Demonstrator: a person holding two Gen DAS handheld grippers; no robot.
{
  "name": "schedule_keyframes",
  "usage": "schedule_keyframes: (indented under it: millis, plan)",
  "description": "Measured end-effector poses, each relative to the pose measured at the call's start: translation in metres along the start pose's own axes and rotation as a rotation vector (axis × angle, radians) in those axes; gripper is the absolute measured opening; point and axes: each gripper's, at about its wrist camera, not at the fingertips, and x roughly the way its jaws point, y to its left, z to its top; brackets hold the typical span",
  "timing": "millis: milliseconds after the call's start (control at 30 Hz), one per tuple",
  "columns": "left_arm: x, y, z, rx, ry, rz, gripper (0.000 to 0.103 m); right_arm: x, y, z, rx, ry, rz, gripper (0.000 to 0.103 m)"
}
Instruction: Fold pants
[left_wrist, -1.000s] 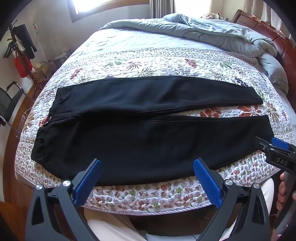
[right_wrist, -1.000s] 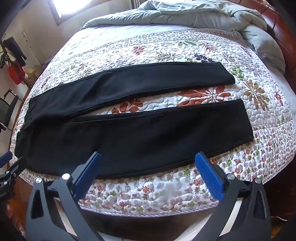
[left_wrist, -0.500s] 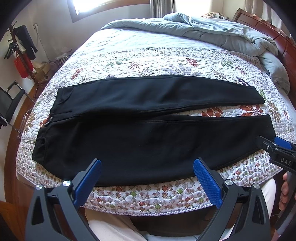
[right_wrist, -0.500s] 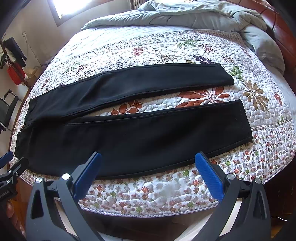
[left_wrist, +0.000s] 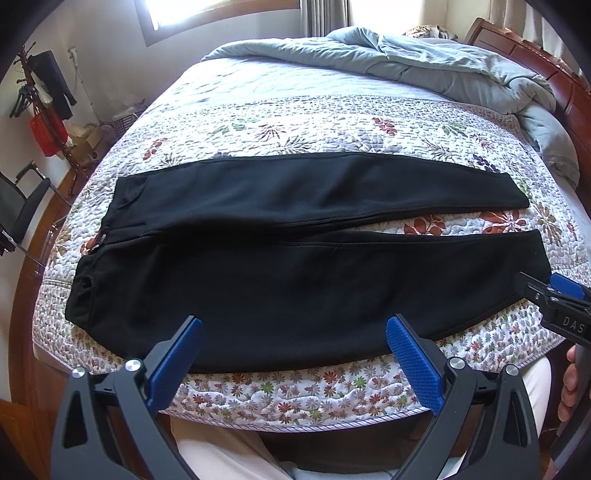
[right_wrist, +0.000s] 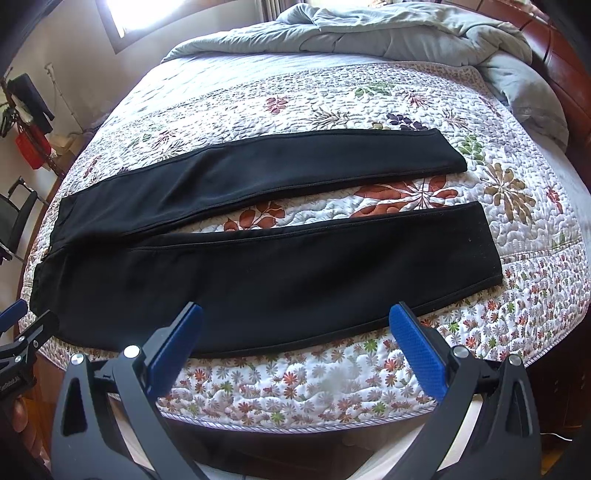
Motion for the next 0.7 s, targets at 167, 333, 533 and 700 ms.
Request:
schedule_keyframes:
  millis: [167, 333, 533, 700]
  plan:
    - [0.0002, -0.0005, 0.0, 0.0, 0.001, 0.0, 0.099, 0.0001, -0.0002, -0.0002, 0.0, 0.0, 0.0, 0.1]
    - [0.0, -0.0003, -0.0002, 0.0, 0.0, 0.0, 0.099, 0.0001, -0.0004, -0.0001, 0.001, 0.0, 0.003, 0.1]
    - [0.0004, -0.0014, 0.0005, 0.001, -0.002, 0.003, 0.099, 0.0002, -0.0004, -0.0001, 0.0, -0.001, 0.003, 0.1]
    - [0.001, -0.0006, 0.002, 0.001, -0.001, 0.004, 0.099, 0.001, -0.0001, 0.0011, 0.0, 0.0, 0.003, 0.1]
